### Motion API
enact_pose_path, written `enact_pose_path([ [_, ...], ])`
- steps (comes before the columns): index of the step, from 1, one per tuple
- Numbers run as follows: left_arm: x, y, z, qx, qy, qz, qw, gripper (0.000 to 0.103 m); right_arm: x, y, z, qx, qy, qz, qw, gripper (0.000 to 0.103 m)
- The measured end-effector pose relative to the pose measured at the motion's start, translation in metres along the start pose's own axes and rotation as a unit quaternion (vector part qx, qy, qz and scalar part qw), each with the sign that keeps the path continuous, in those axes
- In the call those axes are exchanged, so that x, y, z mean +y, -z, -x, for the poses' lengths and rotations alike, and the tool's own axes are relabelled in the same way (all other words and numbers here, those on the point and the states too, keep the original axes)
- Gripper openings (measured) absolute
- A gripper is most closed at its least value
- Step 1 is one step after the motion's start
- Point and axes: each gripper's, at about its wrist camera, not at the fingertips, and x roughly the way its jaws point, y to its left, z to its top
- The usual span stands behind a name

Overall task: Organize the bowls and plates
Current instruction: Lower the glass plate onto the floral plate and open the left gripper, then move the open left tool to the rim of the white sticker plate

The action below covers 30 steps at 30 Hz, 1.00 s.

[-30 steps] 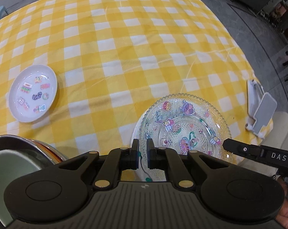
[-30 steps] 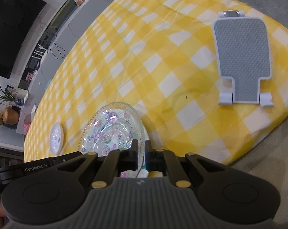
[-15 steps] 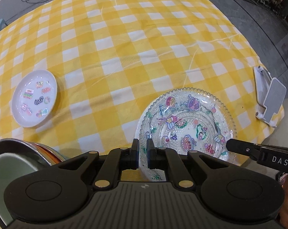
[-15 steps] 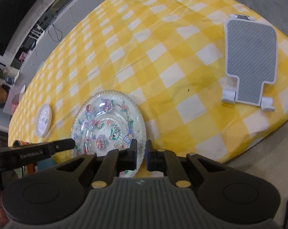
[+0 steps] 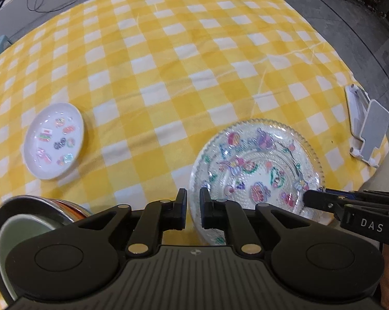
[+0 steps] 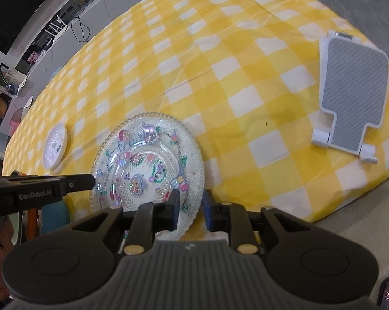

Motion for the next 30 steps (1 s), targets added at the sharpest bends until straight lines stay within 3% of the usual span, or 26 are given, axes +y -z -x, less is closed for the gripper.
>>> enact_pose_path([
  [6, 0.010, -0.003, 0.005, -0.009, 0.007, 0.011, 0.9999, 0.013, -0.003, -0.003, 0.012, -0.032, 0.010, 0.001, 0.999, 0.021],
  [10, 0.012, -0.004, 0.005, -0.013, 0.009, 0.015, 0.9998, 0.015, 0.000, -0.004, 0.016, -0.041, 0.007, 0.012, 0.999, 0.009],
  [18, 0.011, -0.004, 0.005, -0.013, 0.013, 0.017, 0.9997, 0.016, 0.006, -0.001, 0.009, -0.033, 0.009, 0.032, 0.999, 0.005],
  [23, 0.013, -0.005, 0.011, -0.019, 0.016, 0.015, 0.9996, 0.016, 0.002, -0.003, 0.010, -0.035, 0.009, 0.021, 0.999, 0.010],
  [27, 0.027, -0.011, 0.034, -0.059, 0.039, 0.021, 0.9973, 0.030, -0.002, -0.007, 0.020, -0.064, -0.004, 0.003, 0.998, 0.016],
  [30, 0.045, -0.017, 0.050, -0.080, 0.035, 0.030, 0.9957, 0.030, 0.005, -0.016, 0.025, -0.078, -0.029, -0.002, 0.996, 0.020],
])
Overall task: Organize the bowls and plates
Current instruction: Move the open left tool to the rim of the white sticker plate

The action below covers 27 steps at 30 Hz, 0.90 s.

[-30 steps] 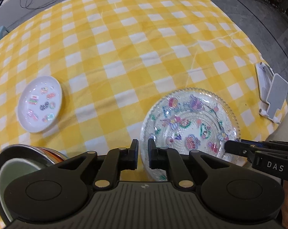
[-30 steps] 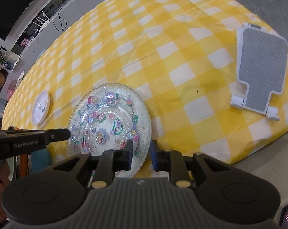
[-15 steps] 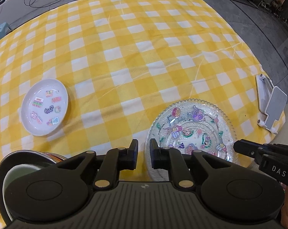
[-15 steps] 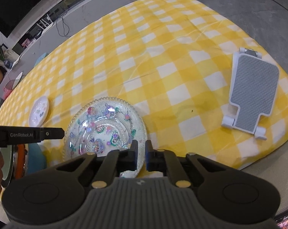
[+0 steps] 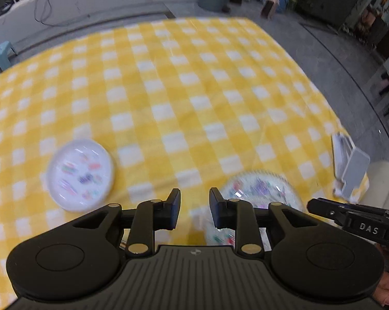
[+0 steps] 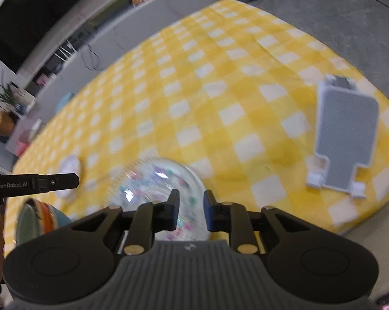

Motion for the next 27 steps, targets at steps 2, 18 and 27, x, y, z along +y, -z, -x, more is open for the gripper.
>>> enact_pose_path([
  [2, 0.015, -0.006, 0.010, -0.012, 0.002, 0.014, 0.9998, 0.030, 0.009, -0.005, 0.001, -0.010, -0.011, 0.004, 1.000, 0.021],
  [18, 0.151, 0.003, 0.033, -0.061, 0.022, 0.132, 0.9891, 0.032, 0.100, -0.023, -0.041, 0.005, -0.021, 0.080, 0.997, 0.025],
  [27, 0.175, 0.023, 0.016, -0.061, 0.037, 0.115, 0.9908, 0.032, 0.148, -0.026, -0.076, 0.030, -0.017, 0.127, 0.991, 0.031],
])
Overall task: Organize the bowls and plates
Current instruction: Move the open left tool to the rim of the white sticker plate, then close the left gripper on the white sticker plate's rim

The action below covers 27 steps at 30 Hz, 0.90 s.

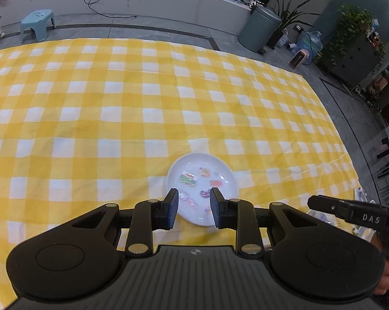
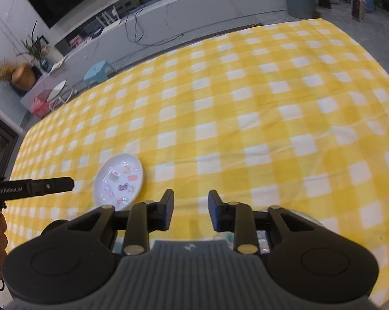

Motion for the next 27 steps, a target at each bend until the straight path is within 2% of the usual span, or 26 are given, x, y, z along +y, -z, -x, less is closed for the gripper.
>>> enact_pose_path([
  [8, 0.021, 0.005, -0.014, 0.010, 0.031, 0.020, 0.9993, 0.032, 0.030, -0.013, -0.034, 0.039, -0.016, 0.024, 0.999, 0.033],
  [17, 0.039, 0.010, -0.030, 0.024, 0.069, 0.058, 0.9956, 0.032, 0.040, -0.026, -0.067, 0.063, -0.019, 0.013, 0.998, 0.033],
  [27, 0.035, 0.007, -0.038, 0.012, 0.075, 0.053, 0.9957, 0.032, 0.052, -0.037, -0.092, 0.076, -0.021, 0.019, 0.997, 0.031],
])
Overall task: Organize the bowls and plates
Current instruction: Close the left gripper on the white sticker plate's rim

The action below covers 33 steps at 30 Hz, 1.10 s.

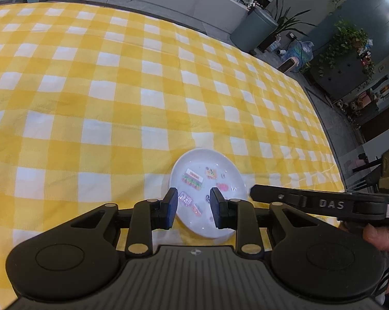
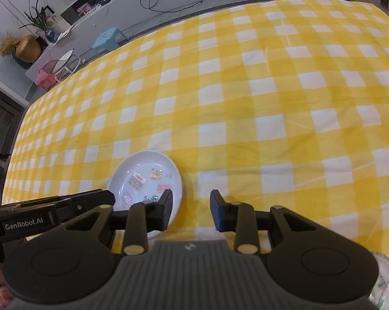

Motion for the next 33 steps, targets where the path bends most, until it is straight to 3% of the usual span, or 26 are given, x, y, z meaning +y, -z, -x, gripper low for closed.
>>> enact_pose_path([
  [9, 0.011, -0.008, 0.000, 0.001, 0.002, 0.026, 0.9997, 0.031, 0.011, -0.002, -0.014, 0.010, -0.004, 0.001, 1.000, 0.024],
  [12, 0.013, -0.008, -0.007, 0.014, 0.007, 0.030, 0.9994, 0.027, 0.015, -0.002, -0.017, 0.010, -0.004, 0.003, 1.000, 0.021],
  [18, 0.012, -0.003, -0.015, 0.017, -0.012, 0.019, 0.9996, 0.025, 0.021, -0.003, -0.019, 0.010, -0.003, 0.004, 1.000, 0.017],
  [20, 0.011, -0.003, -0.015, 0.014, -0.014, 0.015, 0.9997, 0.021, 0.022, -0.002, -0.020, 0.009, -0.002, 0.005, 1.000, 0.010],
  [25, 0.009, 0.000, -0.014, 0.012, -0.027, 0.005, 0.9995, 0.008, 0.020, -0.001, -0.023, 0.009, 0.001, 0.005, 1.000, 0.004],
  [33, 0.006, -0.001, -0.012, 0.014, -0.035, -0.003, 0.9993, 0.005, 0.019, 0.000, -0.019, 0.007, 0.003, 0.006, 1.000, 0.000],
])
